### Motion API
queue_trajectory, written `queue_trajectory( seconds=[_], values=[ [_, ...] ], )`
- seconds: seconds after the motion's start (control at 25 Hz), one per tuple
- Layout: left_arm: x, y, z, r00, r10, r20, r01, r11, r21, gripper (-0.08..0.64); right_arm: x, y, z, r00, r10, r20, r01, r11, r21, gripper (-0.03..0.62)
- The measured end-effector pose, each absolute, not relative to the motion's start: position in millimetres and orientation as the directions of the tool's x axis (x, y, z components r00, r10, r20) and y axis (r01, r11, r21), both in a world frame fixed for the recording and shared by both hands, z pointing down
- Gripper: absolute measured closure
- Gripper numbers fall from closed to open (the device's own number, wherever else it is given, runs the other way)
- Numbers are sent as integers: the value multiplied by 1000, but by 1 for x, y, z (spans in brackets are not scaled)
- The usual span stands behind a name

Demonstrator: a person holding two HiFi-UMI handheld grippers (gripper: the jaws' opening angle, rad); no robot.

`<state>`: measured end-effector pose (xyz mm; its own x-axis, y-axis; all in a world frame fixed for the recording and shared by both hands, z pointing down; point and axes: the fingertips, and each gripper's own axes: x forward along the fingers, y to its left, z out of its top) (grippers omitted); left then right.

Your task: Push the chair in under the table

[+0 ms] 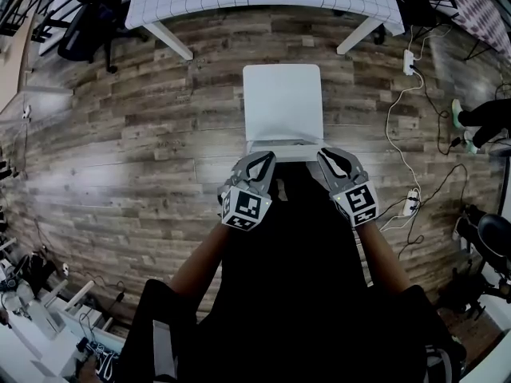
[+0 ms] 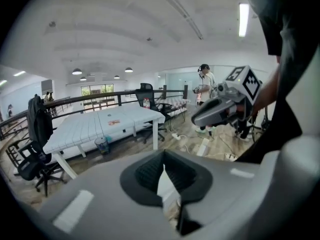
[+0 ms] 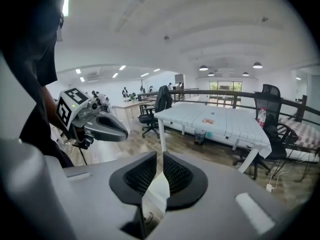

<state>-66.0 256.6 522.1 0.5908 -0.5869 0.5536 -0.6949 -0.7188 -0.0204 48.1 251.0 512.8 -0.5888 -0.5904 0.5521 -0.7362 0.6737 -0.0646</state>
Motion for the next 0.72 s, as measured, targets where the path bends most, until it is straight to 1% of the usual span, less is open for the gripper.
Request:
queue_trajectory(
  seconds=[0.12,0.2,0.24,0.32,0.4,0.44,0.48,0.6,0.72],
  values=[
    [-61,254,534,581,-567,585,-682,-731,-31,549,46,255,536,-596,-524,608,-685,727,-45,532],
    [-56,255,546,573,-535,621,-651,-758,-52,544,46,255,550,-588,-491,643,-647,762,-10,517],
    [-53,257,554,571,-508,645,-627,-777,-57,513,46,256,557,-580,-469,666,-625,780,5,515],
    [-47,263,570,567,-451,689,-561,-824,-78,463,49,262,579,-554,-394,733,-571,821,9,491],
    [-40,270,582,559,-418,716,-473,-870,-139,456,50,272,603,-519,-288,805,-516,856,-26,443],
    [-36,274,587,555,-405,727,-432,-887,-164,454,50,277,612,-505,-245,828,-493,869,-44,428],
    [-33,276,592,552,-389,738,-400,-900,-175,454,50,280,619,-494,-215,842,-474,879,-54,428],
    [-26,281,608,547,-333,768,-370,-919,-135,442,50,284,635,-465,-172,868,-416,908,-42,428],
    [-25,282,628,530,-273,803,-387,-920,-57,425,48,284,649,-420,-145,896,-328,945,-1,428]
  ],
)
